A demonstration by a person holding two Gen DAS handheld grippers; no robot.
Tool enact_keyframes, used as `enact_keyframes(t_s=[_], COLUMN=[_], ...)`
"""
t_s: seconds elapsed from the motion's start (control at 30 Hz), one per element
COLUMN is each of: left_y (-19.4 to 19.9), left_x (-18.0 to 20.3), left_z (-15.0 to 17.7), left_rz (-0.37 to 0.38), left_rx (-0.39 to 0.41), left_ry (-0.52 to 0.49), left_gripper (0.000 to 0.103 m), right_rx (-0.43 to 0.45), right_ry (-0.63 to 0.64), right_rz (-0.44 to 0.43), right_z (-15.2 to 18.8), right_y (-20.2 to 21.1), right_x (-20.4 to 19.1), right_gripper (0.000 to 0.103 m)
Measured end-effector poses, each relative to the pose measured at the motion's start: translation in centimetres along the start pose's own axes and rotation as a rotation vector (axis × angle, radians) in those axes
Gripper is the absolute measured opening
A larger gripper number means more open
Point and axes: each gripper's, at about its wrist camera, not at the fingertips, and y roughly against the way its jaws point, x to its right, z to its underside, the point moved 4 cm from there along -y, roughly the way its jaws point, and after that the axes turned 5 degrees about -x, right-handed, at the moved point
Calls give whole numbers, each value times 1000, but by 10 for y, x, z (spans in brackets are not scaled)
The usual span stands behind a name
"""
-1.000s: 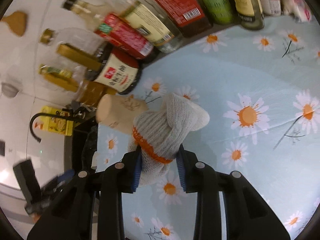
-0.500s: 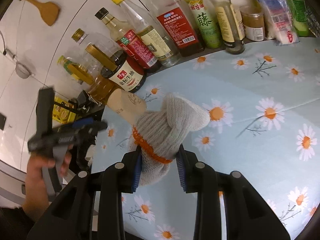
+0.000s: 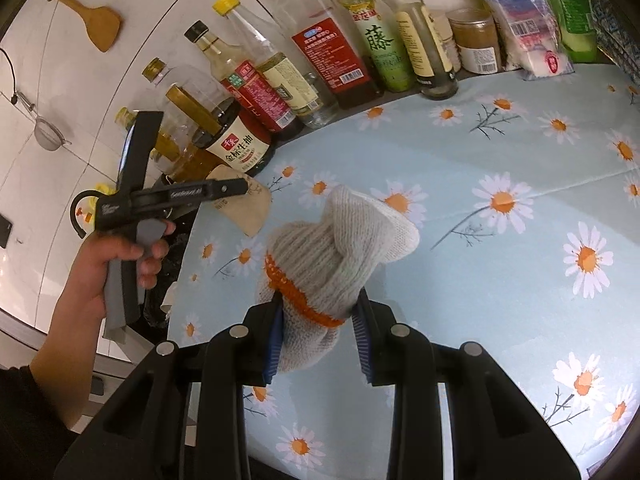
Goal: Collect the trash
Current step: 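Grasp the beige paper cup by its rim with the left tool, then carry the beige paper cup and knit glove over the trash bag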
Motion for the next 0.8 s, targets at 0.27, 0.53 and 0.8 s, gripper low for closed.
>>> enact_keyframes(t_s=[0.27, 0.53, 0.8], left_y=[-16, -28, -22], left_x=[1, 5, 9], left_z=[-9, -9, -5], left_rz=[-28, -34, -17], left_rx=[-11, -15, 0], left_ry=[-6, -30, -39], left_gripper=[79, 53, 51], right_rx=[-2, 2, -1], right_ry=[-23, -24, -16], right_rz=[-3, 3, 6], right_z=[8, 9, 7], right_y=[-3, -1, -3], right_x=[5, 4, 0], right_gripper=[32, 32, 32])
